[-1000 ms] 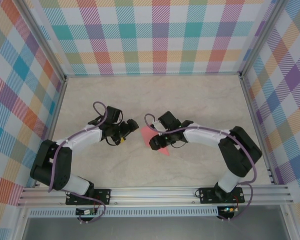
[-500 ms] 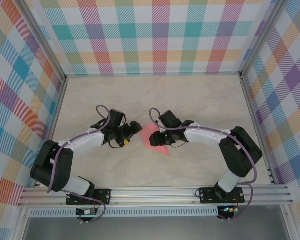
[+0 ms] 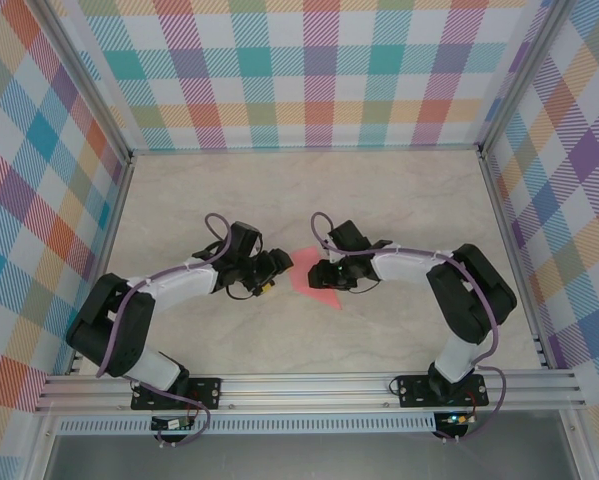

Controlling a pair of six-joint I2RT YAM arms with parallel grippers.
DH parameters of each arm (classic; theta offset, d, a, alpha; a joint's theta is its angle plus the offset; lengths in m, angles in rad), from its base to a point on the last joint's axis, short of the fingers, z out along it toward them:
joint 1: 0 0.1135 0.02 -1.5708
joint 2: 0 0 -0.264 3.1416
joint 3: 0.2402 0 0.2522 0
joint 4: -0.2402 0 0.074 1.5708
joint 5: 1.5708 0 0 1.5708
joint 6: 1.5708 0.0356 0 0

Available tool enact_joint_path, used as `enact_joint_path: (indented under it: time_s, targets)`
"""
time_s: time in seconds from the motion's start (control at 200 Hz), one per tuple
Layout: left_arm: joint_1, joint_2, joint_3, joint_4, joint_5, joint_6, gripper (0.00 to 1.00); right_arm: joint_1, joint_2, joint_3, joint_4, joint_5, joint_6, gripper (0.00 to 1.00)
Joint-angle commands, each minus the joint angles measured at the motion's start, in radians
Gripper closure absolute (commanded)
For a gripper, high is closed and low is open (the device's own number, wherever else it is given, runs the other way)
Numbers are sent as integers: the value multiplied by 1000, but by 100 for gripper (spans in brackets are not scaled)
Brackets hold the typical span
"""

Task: Fold a paper plane with a square sheet of paper (pick it up from the middle)
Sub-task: Fold the wing for the fifth time at the center of the table.

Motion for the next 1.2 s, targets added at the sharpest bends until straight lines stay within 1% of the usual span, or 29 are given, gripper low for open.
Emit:
enact_joint_path:
  time_s: [0.0, 0.13, 0.295, 0.455, 0.6, 1.02, 1.195]
  targets:
    - [-28, 35, -9, 55, 31, -31, 34, -41, 16, -48, 94, -122, 63, 55]
    - [-48, 66, 4, 72, 37, -49, 41, -67, 15, -69, 111, -148, 82, 56]
    - [-76, 87, 9, 84, 21, -85, 46, -113, 12, -112, 178, -212, 140, 56]
    - [-92, 122, 13, 125, 16, -125, 54, -147, 18, -139, 235, -269, 187, 56]
    - [-98, 155, 29, 152, 21, -132, 62, -165, 22, -153, 257, -300, 202, 58]
    - [-98, 230, 96, 181, 58, -116, 70, -188, 11, -161, 256, -334, 197, 59]
    - [-98, 240, 93, 205, 80, -114, 70, -195, 13, -159, 257, -341, 194, 59]
